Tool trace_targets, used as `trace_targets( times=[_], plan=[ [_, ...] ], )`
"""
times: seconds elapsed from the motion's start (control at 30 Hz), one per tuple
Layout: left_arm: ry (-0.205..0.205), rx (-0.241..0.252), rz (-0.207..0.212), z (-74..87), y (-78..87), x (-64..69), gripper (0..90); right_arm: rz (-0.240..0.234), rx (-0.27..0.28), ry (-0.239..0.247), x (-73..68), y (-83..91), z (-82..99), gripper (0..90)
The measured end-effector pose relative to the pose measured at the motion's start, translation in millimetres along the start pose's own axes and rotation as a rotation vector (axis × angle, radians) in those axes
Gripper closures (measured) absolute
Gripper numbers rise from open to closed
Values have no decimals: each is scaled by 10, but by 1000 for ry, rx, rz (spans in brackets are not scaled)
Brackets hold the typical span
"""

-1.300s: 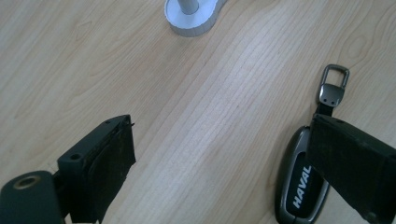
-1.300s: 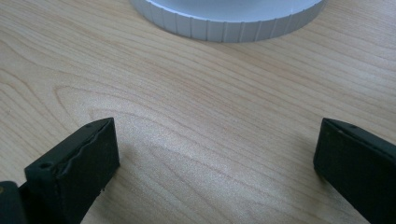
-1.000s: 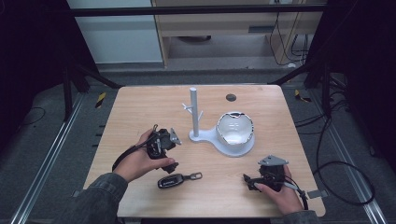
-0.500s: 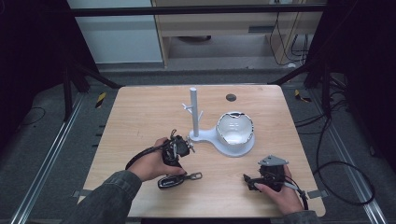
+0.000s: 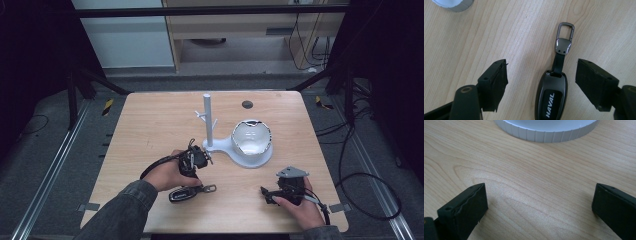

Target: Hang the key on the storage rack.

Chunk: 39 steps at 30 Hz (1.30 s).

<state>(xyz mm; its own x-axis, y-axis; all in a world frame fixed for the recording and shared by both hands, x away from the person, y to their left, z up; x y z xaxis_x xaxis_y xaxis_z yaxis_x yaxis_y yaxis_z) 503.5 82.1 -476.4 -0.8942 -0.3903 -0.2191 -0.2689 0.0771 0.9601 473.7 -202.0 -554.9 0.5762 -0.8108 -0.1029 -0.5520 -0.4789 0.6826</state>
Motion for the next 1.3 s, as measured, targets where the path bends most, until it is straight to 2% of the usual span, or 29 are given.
trace_targets(
  times=[0.2,0.53,0.83,1.0,1.03,1.13,1.3],
  plan=[
    [-24,-1,13,-44,-44,34,295,-3,-1,-2,-1,-1,0,4],
    [-71,-37,35,-90,-123,106,335,-3,-6,9,6,1,4,4],
    [-78,-57,45,-61,-183,132,400,-3,-6,10,6,2,4,4],
    [-99,-66,57,-56,-225,162,462,-3,-1,-2,-1,0,0,5],
    [-104,-66,70,-49,-221,180,491,-2,0,2,2,0,0,5],
    [-119,-69,77,-43,-224,188,504,-1,0,1,1,1,0,4],
    [-108,-67,81,-36,-289,223,523,-2,0,1,1,1,0,5]
  ],
)
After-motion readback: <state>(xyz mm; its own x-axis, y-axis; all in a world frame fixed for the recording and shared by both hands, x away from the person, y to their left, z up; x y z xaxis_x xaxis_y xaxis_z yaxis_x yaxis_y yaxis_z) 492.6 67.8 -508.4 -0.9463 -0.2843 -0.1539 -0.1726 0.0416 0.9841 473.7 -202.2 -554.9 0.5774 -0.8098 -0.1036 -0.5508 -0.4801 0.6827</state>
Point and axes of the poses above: each handheld gripper's, and its own axes: y roughly backward along the jaws, z roughly out of its underside, x roughly to its right, the point moved 6 cm from there along -y, roughly forward along the jaws, and after that the axes turned 9 degrees about -z, right-handed, at the moved point
